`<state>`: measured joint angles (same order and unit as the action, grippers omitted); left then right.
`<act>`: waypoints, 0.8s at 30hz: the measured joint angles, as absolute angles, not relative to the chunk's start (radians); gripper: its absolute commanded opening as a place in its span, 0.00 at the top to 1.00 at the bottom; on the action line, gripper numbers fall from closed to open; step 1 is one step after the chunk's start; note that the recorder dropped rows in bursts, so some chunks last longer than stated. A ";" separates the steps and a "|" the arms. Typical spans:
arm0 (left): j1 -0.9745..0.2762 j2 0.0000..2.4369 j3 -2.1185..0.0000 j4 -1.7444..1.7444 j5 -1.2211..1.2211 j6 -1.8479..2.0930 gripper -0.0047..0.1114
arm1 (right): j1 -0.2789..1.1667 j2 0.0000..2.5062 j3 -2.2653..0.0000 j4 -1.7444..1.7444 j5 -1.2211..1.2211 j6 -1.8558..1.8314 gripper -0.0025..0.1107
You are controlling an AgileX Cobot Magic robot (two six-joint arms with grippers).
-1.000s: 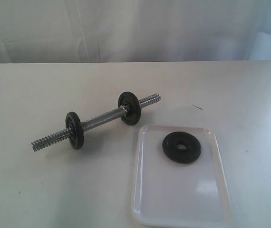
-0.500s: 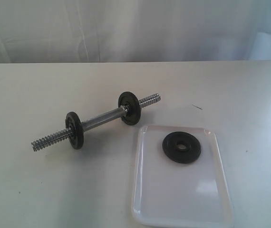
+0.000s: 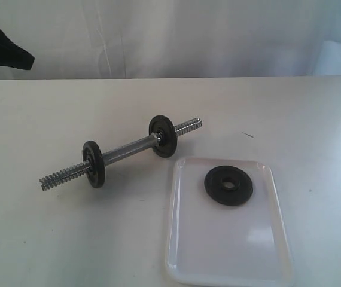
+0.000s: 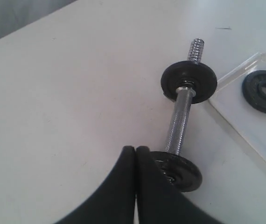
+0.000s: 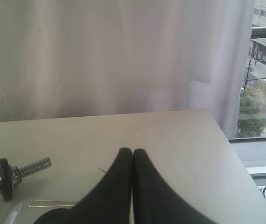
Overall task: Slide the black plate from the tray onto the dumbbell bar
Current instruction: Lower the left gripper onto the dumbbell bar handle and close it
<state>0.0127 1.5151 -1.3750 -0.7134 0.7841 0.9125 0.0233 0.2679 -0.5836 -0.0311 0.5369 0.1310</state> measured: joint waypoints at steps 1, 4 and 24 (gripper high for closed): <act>0.011 1.534 -1.381 -0.719 0.791 0.925 0.86 | 0.023 0.268 -0.584 -0.031 0.539 0.131 0.98; -0.010 1.610 -1.419 -0.732 0.823 0.952 0.69 | 0.023 0.268 -0.584 -0.031 0.545 0.131 0.98; -0.370 2.001 -1.766 -0.345 0.952 0.707 0.36 | 0.023 0.268 -0.584 -0.035 0.567 0.131 0.98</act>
